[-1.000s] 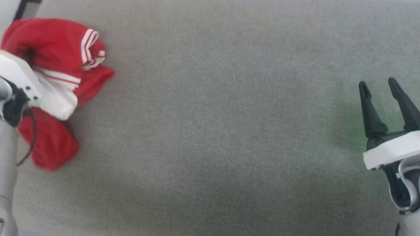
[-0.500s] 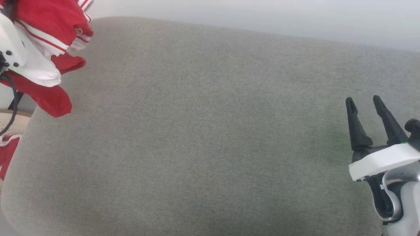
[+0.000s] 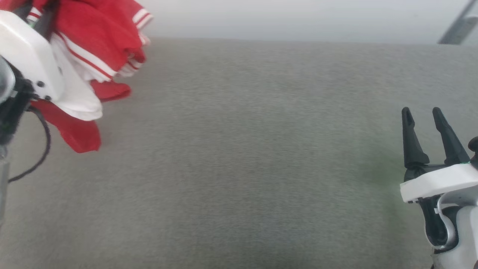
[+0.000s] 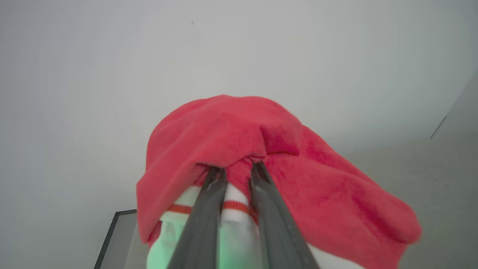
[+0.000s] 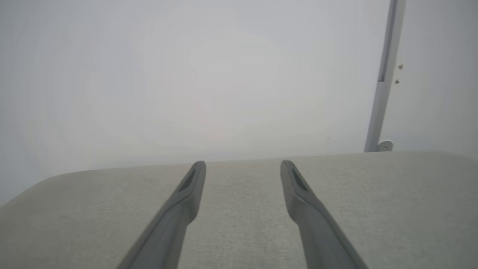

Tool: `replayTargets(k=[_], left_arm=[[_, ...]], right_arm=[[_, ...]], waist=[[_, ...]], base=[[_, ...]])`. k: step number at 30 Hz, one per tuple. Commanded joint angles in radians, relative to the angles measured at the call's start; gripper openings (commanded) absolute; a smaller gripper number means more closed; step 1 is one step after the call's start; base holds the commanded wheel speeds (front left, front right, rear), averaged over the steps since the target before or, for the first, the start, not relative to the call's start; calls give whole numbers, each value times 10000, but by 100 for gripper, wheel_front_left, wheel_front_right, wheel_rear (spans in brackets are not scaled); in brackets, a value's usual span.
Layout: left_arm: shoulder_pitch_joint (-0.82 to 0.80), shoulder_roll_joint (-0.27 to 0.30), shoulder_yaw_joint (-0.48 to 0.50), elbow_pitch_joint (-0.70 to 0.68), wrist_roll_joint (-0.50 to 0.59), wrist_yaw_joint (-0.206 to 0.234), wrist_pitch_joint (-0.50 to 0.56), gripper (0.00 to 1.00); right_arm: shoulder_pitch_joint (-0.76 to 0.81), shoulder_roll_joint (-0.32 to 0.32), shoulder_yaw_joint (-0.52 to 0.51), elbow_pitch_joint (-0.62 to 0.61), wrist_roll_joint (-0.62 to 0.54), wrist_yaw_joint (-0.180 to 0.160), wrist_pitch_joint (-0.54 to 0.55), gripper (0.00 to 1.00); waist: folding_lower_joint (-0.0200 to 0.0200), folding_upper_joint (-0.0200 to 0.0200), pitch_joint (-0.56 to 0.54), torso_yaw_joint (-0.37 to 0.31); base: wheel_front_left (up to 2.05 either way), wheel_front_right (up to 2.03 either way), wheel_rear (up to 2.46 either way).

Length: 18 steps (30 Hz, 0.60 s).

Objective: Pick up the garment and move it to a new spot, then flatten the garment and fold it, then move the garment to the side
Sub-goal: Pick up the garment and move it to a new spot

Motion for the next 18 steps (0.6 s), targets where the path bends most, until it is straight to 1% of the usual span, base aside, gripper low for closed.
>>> replayTargets(k=[1,5,9,10,14,18], left_arm=[[124,-58,-34,-303,54,121,154,0],[278,-183,-390,-1043,177,318,609,0],[236,-425,-808,-1531,142,344,923,0],[190,-637,-1096,-1707,138,352,1054,0],[71,-1026,-1700,-1903,213,300,1257,0],[201,-1484,-2335,-1859,97,257,1477,0]], right_arm=[[-42,57,-12,45,68,-1,-117,100],[-115,147,-120,219,25,-3,-278,100],[-152,252,-279,349,-5,-3,-429,100],[-121,292,-365,427,3,-3,-503,100],[-37,390,-493,555,32,-3,-637,100],[-27,480,-483,618,67,-3,-735,100]], waist=[[0,0,88,-569],[0,0,149,-1311],[0,0,216,-2000],[0,0,254,-2266],[0,0,353,-2650],[0,0,456,-2864]], base=[[0,0,0],[0,0,0],[0,0,0],[0,0,0],[0,0,0],[0,0,0]])
